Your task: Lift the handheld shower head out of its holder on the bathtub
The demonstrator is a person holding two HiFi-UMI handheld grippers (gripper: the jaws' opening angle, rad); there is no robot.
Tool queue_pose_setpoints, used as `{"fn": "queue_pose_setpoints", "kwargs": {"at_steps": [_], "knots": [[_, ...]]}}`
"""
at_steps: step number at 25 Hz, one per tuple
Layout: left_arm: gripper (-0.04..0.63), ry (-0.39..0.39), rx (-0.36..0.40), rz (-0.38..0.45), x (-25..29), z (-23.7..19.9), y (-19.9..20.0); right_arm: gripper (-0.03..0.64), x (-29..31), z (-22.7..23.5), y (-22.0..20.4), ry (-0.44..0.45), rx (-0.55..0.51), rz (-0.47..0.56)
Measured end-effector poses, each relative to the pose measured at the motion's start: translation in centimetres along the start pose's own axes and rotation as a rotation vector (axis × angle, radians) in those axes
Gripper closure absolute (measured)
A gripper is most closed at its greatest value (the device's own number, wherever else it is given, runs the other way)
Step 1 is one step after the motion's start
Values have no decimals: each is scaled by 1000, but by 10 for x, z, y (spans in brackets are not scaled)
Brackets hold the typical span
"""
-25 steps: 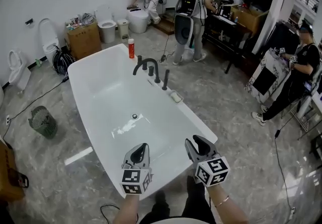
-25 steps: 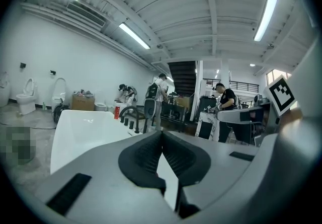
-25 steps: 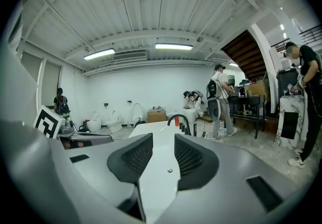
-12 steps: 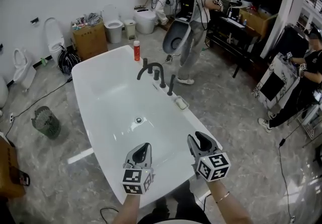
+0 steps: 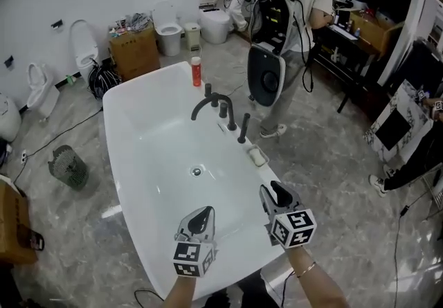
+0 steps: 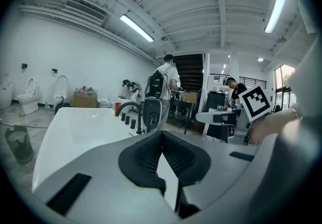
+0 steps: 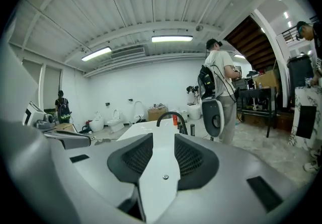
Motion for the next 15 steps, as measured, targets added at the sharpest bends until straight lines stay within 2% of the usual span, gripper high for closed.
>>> {"fn": "queue_pose_setpoints", "kwargs": {"at_steps": [5,15], "knots": [[575,26,-11,-33,72,-6,1,483,68,46,-2,52,-3,-23],[575,96,-16,-34,240,-5,-24,486,211,178,-46,106,25,-59]]}}
Point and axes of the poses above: the fingertips, and each gripper's own axes: x forward along the fingers, z to its right, y out of its top, the point moved 3 cm from there along -x, backward along the fingers, and after that the axes turned 2 degrees about -x, right-handed, at the moved point
